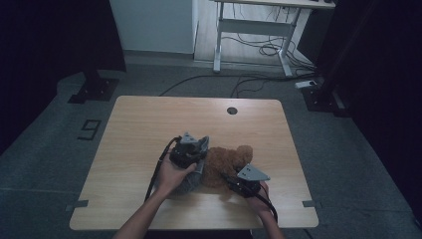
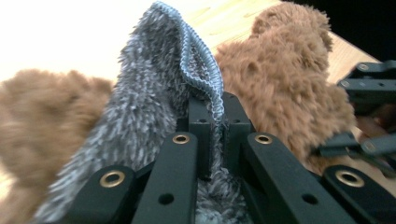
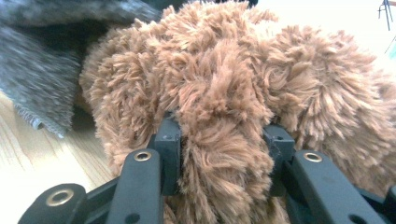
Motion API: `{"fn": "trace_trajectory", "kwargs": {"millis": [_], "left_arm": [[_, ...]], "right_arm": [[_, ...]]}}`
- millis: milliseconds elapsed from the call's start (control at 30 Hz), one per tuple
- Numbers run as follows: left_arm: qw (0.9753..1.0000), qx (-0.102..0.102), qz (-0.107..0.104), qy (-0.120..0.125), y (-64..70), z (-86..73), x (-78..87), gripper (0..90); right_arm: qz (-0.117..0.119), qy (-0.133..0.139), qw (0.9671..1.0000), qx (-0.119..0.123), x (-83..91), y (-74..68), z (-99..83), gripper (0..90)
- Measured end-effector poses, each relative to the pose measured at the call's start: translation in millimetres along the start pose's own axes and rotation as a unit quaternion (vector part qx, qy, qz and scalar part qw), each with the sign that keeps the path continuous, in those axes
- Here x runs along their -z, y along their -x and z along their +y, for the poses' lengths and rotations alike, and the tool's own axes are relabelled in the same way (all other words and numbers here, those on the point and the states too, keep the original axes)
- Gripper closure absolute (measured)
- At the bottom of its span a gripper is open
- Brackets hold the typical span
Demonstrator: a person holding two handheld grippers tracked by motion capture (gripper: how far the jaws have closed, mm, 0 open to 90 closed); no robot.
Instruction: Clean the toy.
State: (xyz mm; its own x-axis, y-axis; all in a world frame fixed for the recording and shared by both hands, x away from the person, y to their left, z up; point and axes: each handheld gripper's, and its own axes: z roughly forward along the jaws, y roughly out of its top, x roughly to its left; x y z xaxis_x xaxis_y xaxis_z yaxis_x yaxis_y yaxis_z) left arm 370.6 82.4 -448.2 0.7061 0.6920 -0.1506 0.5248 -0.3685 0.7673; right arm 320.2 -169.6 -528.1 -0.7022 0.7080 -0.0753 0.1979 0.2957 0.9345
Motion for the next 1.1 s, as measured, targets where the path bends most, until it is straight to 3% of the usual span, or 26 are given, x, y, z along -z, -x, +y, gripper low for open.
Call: {"fn": "trace_trajectory", "kwargs": {"millis": [100, 200, 267, 367, 433, 567, 667, 733, 833, 1000, 1067, 1100], "left_arm": [[0.9998, 0.001, 0.002, 0.017, -4.2, -5.1, 15.2, 85.2], [0.9991, 0.017, 0.010, 0.037, -16.3, -12.0, 33.2, 85.1], [0.9981, 0.020, 0.048, 0.032, -29.3, -19.5, 44.8, 85.0], [0.9963, 0.070, 0.028, 0.042, -54.9, -37.5, 54.8, 84.9], [0.9952, 0.084, 0.022, 0.045, -63.2, -45.9, 59.0, 84.8], [0.9948, 0.083, 0.042, 0.043, -66.9, -47.8, 66.7, 84.9], [0.9949, 0.077, 0.039, 0.053, -64.4, -43.9, 72.0, 84.9], [0.9953, 0.065, 0.030, 0.065, -55.6, -36.9, 74.4, 84.9], [0.9958, 0.039, 0.002, 0.083, -31.5, -18.9, 72.0, 84.9], [0.9949, -0.037, -0.041, 0.085, 32.4, 26.7, 48.8, 84.9], [0.9937, -0.082, -0.026, 0.071, 61.3, 48.1, 28.5, 84.8], [0.9934, -0.089, -0.029, 0.066, 69.2, 54.8, 20.5, 84.7]], "right_arm": [[-0.003, -0.003, 1.0000, -0.004, 0.3, 0.3, -0.1, 60.2], [-0.003, -0.003, 1.0000, -0.008, 0.4, 1.5, -0.5, 60.2], [-0.005, -0.003, 0.9999, -0.014, 0.4, 2.4, -1.0, 60.2], [0.000, 0.000, 0.9998, -0.019, 1.1, 4.6, -2.4, 60.1], [-0.001, -0.001, 0.9999, -0.015, 1.0, 3.3, -2.0, 60.2], [-0.002, -0.002, 0.9999, -0.015, 0.8, 3.5, -1.8, 60.1], [-0.003, -0.002, 0.9999, -0.017, 0.8, 3.9, -2.0, 60.2], [-0.003, -0.003, 0.9998, -0.018, 0.7, 4.4, -2.1, 60.1], [-0.004, -0.001, 0.9997, -0.022, 0.0, 5.1, -2.2, 60.2], [-0.003, -0.001, 0.9997, -0.023, 0.0, 5.1, -2.0, 60.1], [-0.004, 0.000, 0.9998, -0.021, -0.2, 5.2, -2.0, 60.1], [-0.003, 0.000, 0.9998, -0.022, -0.1, 5.0, -2.1, 60.1]]}}
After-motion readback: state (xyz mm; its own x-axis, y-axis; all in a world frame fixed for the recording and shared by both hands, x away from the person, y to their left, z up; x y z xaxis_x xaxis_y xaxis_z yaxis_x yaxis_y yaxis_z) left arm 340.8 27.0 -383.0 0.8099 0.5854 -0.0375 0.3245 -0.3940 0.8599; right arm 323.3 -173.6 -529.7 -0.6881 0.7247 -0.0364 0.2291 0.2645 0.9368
